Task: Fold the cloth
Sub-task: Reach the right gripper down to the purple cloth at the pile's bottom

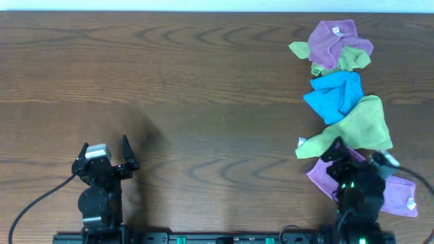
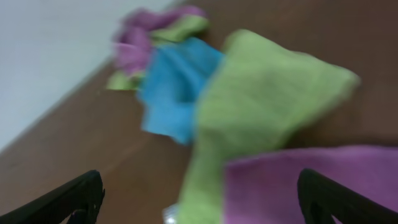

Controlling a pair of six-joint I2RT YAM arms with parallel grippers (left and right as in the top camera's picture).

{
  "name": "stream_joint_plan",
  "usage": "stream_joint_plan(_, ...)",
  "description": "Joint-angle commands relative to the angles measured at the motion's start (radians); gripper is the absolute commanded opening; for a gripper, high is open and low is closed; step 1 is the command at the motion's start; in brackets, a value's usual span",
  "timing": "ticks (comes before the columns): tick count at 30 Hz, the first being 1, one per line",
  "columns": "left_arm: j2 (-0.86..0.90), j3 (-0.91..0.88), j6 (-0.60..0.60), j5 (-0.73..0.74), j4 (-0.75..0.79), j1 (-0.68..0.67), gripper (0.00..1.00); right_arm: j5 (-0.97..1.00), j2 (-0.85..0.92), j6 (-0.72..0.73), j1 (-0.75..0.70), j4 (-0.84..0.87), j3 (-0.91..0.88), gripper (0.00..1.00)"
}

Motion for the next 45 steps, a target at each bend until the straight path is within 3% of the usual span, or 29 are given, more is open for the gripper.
stream_joint_plan(1,-0.008,-0.036,0.018,-0.018,-0.019,-0.005,0.95,0.068,0.150,0.084,-0.055,-0.070,0.119,0.99)
stream_joint_plan(7,-0.008,-0.036,0.018,-0.018,-0.019,-0.005,0.95,0.082,0.469,0.072,-0.119,-0.343,0.372,0.99)
stream_joint_plan(12,-0.008,-0.036,0.018,-0.018,-0.019,-0.005,0.95,0.091,0.677,0.056,-0.127,-0.462,0.459,0.98)
stream_joint_plan(18,-0.008,-0.036,0.018,-0.018,-0.019,-0.005,0.95,0.103,0.876,-0.020,-0.127,-0.404,0.464,0.88)
stream_joint_plan(22,-0.008,-0.036,0.018,-0.018,-0.019,-0.005,0.95,0.183,0.978,-0.057,-0.127,-0.325,0.464,0.91)
stream_joint_plan(25,-0.008,-0.036,0.018,-0.018,-0.019,-0.005,0.95,0.229,1.054,-0.215,-0.127,-0.206,0.464,0.99)
stream_joint_plan(29,-0.008,-0.036,0.018,-0.018,-0.019,-0.005,0.95,0.248,1.092,-0.410,-0.127,-0.114,0.464,0.98)
stream_joint_plan(31,-0.008,-0.036,0.018,-0.018,-0.019,-0.005,0.95,0.243,1.093,-0.522,-0.127,-0.081,0.464,0.91)
stream_joint_plan(34,-0.008,-0.036,0.018,-0.018,-0.019,-0.005,0.95,0.198,1.093,-0.629,-0.127,-0.074,0.464,0.89)
stream_joint_plan(40,-0.008,-0.036,0.018,-0.018,-0.019,-0.005,0.95,-0.055,1.092,-0.629,-0.126,-0.145,0.464,0.86)
stream_joint_plan(45,-0.008,-0.036,0.018,-0.018,-0.019,-0.005,0.95,-0.078,1.092,-0.646,-0.126,-0.178,0.464,0.87)
